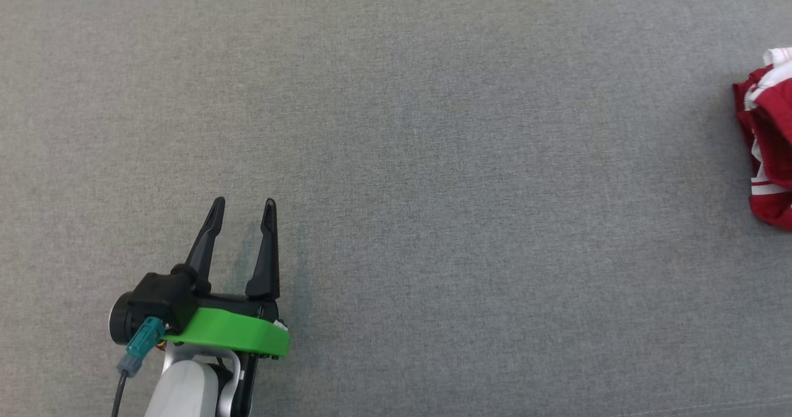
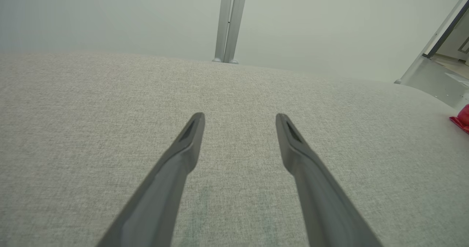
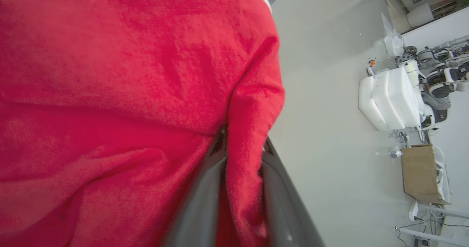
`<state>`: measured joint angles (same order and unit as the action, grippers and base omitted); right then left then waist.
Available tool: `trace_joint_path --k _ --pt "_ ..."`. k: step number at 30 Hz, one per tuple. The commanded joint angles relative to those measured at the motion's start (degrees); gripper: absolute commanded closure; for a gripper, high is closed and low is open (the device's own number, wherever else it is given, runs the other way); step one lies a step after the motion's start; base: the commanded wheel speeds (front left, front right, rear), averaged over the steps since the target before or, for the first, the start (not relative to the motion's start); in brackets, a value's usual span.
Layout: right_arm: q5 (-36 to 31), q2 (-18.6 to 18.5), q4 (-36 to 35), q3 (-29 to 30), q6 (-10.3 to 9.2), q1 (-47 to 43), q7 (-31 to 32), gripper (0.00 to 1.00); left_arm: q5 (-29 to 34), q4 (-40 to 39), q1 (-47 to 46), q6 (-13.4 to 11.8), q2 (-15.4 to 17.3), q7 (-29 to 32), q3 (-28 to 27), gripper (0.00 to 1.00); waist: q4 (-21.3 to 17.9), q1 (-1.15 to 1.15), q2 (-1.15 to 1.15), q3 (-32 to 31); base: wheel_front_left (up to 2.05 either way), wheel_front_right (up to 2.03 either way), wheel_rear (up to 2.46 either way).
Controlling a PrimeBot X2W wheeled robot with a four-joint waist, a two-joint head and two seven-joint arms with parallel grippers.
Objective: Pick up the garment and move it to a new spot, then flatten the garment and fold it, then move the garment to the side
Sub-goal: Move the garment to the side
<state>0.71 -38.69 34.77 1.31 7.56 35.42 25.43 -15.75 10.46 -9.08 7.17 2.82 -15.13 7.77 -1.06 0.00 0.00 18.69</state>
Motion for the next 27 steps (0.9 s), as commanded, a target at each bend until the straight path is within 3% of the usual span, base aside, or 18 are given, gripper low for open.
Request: trace_joint_path --k 1,7,12,17,27 --pt "-1.9 0.5 0.9 1.8 -0.15 -0.9 -1.1 0.00 0.4 -0.5 -1.0 0.2 0.2 0.0 0.2 0.00 1.7 0.00 0.00 1.7 0.00 0.00 0.00" --pt "-9.6 4.7 2.3 9.1 -0.15 -2.3 -4.3 0.00 1.6 -2.1 -0.3 0.3 0.2 0.0 0.8 0.00 1.7 0.00 0.00 0.6 0.00 0.00 0.00" --pt "-10.0 10.5 -0.9 10.8 -0.15 -3.7 -9.7 0.00 1.0 -3.3 1.8 0.3 0.3 0.0 0.2 0.00 0.6 0.00 0.00 -3.3 0.00 0.00 0.00" --pt "-4.5 16.9 -6.8 8.8 -0.15 -8.0 -19.2 0.00 0.7 -2.9 4.6 0.3 0.3 0.0 -2.6 0.00 -0.6 0.00 0.00 -8.3 0.00 0.00 0.00" --pt "2.7 25.5 -17.2 0.5 -0.14 -21.3 -34.3 0.00 1.4 -0.2 9.6 0.4 0.2 0.0 -9.0 0.00 -1.3 0.00 0.00 -16.2 0.00 0.00 0.00"
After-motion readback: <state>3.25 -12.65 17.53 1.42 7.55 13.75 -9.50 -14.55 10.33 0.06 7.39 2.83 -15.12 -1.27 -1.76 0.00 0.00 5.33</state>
